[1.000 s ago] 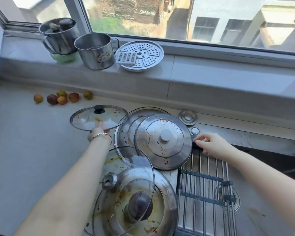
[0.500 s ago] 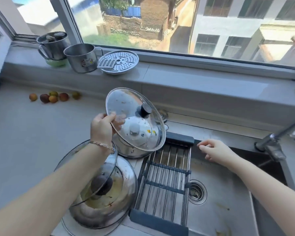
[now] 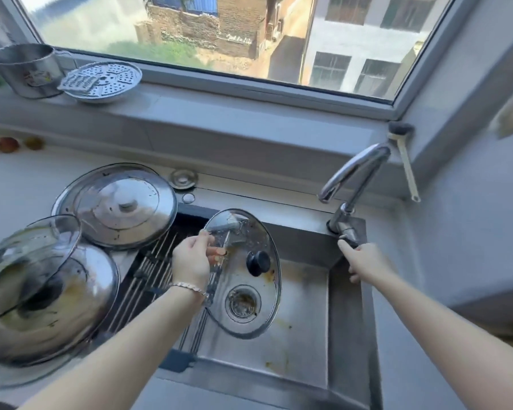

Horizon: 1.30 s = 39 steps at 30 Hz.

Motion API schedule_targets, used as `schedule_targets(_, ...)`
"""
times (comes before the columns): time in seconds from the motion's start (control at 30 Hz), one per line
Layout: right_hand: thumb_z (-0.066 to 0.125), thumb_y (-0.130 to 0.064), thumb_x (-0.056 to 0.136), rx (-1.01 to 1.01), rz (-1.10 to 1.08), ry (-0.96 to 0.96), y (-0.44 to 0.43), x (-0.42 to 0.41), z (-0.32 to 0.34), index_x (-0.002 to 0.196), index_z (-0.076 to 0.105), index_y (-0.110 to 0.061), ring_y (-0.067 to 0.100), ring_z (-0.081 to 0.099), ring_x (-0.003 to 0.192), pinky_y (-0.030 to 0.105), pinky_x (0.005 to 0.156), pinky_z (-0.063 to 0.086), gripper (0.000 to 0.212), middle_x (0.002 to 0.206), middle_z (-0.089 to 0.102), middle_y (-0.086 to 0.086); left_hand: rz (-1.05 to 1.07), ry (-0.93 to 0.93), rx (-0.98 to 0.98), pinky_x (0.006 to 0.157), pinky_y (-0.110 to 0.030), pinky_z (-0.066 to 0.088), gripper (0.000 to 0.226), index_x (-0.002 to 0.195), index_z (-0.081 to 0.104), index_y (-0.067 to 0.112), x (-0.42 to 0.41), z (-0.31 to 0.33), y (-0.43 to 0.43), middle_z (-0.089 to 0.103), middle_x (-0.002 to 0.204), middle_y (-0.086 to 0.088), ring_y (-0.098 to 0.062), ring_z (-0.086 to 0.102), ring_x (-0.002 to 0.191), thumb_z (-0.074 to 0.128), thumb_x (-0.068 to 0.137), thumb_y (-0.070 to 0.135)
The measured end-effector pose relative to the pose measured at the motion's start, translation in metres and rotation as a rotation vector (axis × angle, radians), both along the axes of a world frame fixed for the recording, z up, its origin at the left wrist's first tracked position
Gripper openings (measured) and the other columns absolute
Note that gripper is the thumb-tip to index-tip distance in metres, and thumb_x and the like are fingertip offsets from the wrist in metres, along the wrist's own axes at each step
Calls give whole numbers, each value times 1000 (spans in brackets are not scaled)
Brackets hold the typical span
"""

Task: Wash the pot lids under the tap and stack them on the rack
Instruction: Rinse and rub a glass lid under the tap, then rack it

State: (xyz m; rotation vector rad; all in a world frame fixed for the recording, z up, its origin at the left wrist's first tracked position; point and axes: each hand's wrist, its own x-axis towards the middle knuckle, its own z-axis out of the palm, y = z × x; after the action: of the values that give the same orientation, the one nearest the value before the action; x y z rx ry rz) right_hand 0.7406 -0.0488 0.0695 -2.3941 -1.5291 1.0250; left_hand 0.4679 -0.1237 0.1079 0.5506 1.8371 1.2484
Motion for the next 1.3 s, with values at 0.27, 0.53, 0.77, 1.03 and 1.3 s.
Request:
schedule_targets(0.27, 48, -62, 85, -130, -323, 273, 46, 8, -14, 98, 47, -9, 27, 63, 57, 29, 53, 54, 55, 76, 59, 17, -34, 111, -17, 57, -25, 43, 31, 79, 58, 11, 28, -7, 34, 60, 68, -4, -13, 54, 56, 42, 97, 30)
schedule_targets(0.53, 54, -34, 81, -114, -380, 285, 61, -4, -38, 72, 51, -16, 21, 60, 55, 24, 50, 50, 21, 70, 59, 5, -33, 50, -74, 46, -19, 37, 33, 69, 56, 14, 32, -7, 62, 60, 60, -2, -12, 50, 49, 46, 95, 32)
schedule_targets(0.77, 51, -14, 82, -26, -431, 321, 57, 3, -52, 72, 51, -9, 17, 52, 45, 17, 37, 35, 11, 60, 55, 4, -66, 25, -89, 39, -14, 39, 32, 71, 56, 11, 37, -10, 67, 61, 47, 5, -3, 50, 38, 48, 94, 32)
schedule_targets(1.03, 53, -5, 77, 33, -486, 345, 52, 7, -59, 70, 51, -6, 18, 46, 43, 10, 28, 28, 7, 56, 47, 6, -60, -17, -59, 33, -8, 35, 33, 69, 55, 11, 47, -11, 70, 59, 37, 7, 2, 48, 30, 48, 95, 30)
schedule_targets(1.3, 53, -4, 79, 44, -492, 369, 51, 8, -59, 70, 53, -2, 18, 45, 42, 12, 28, 30, 9, 54, 48, 8, -57, -12, -81, 40, -15, 37, 33, 71, 58, 11, 49, -16, 66, 60, 50, 4, -6, 50, 43, 48, 94, 33)
